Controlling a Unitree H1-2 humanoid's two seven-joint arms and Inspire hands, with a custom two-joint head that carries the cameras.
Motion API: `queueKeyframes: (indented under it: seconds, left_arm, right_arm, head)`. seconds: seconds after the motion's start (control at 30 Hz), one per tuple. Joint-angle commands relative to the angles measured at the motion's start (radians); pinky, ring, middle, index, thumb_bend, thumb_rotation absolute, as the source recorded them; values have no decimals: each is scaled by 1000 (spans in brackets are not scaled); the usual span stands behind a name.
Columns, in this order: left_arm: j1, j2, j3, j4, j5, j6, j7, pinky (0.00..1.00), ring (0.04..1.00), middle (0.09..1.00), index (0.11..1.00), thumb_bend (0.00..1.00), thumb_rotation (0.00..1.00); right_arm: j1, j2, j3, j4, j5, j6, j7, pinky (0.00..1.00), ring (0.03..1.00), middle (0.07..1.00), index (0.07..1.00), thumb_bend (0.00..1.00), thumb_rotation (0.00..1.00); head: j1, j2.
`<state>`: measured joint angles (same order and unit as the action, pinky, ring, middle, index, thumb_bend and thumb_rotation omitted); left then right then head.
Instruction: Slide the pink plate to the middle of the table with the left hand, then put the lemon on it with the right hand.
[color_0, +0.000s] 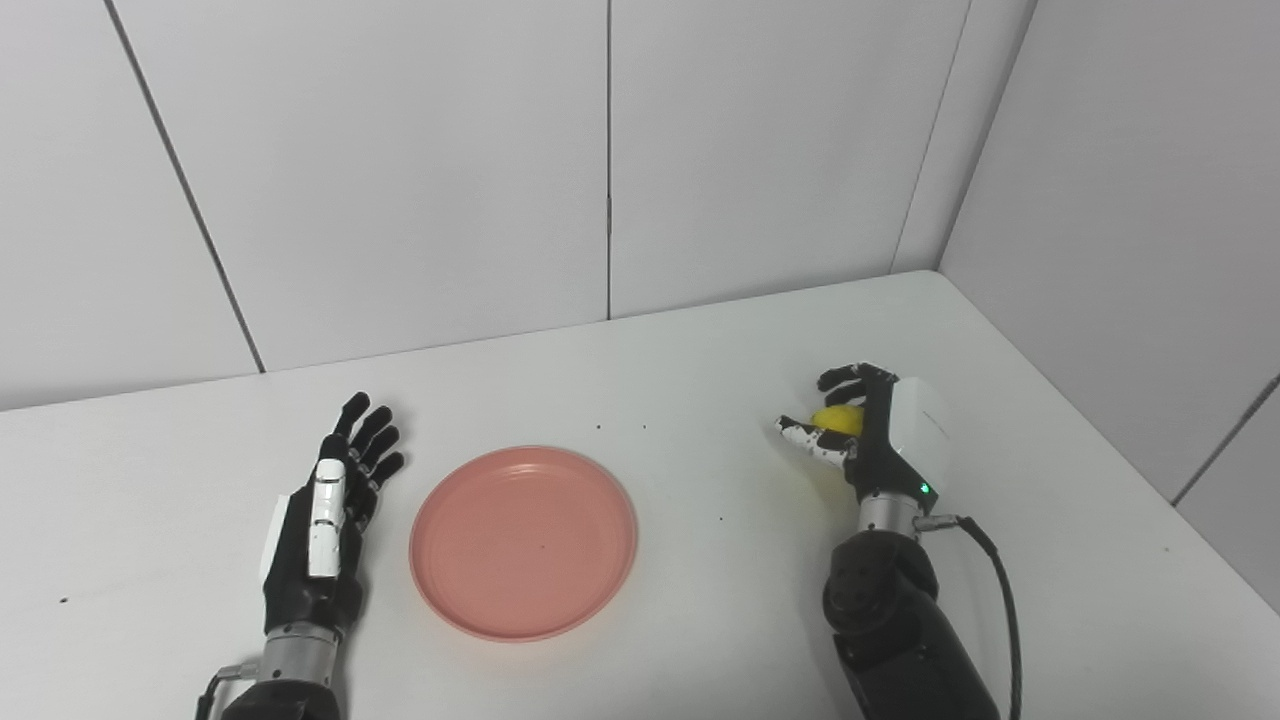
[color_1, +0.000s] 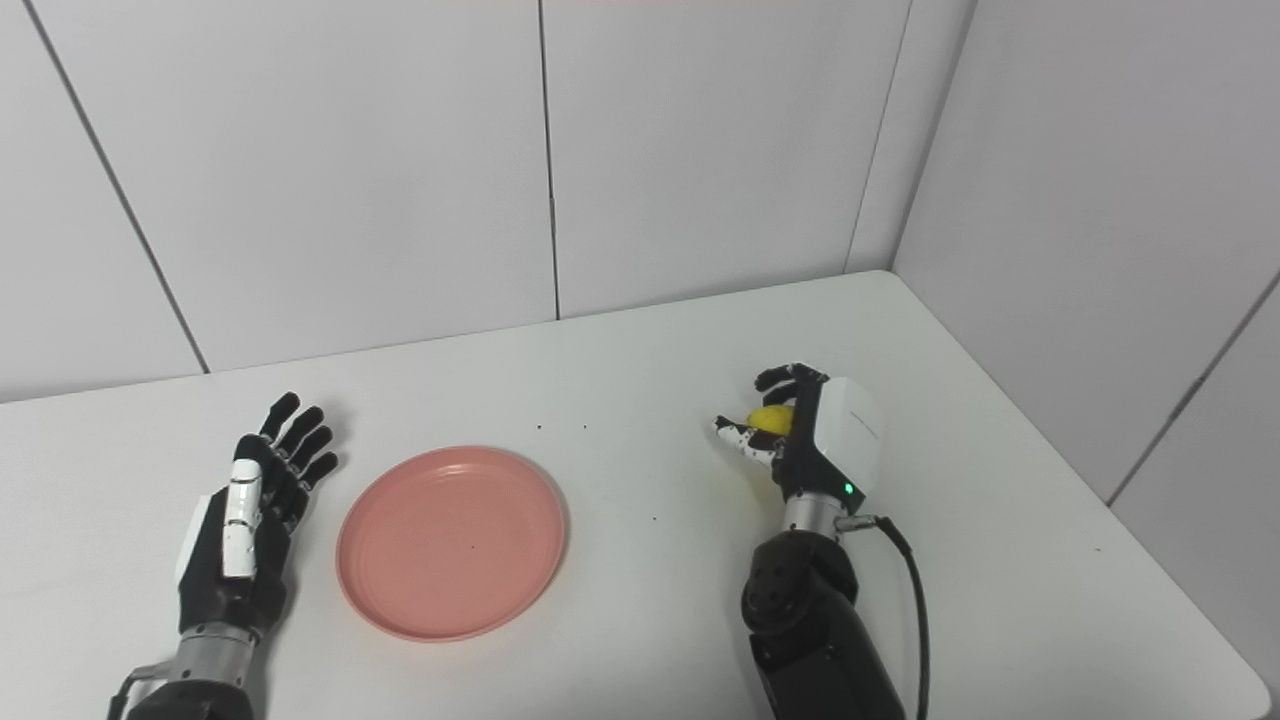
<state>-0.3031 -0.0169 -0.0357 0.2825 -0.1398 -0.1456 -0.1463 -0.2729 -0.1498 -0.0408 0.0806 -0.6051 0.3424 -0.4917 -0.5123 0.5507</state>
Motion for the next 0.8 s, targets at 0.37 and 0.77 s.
queueKeyframes:
  seconds: [0.37,0.77]
  left_arm:
    - [60,-6,-15,36,14,-18,-19,910,920,927,928,649,1000]
    - [86,-48,-49,10,84,-23,22,943,937,938,937,630,1000]
  right_arm:
    - [-43,25,71,-59,-26,-103,-21,269,381,484,520,511,0]
    - [-31,27,183,-51,-26,-208,36,331,372,473,554,507,0]
  head:
    - [19,2]
    - [226,-4]
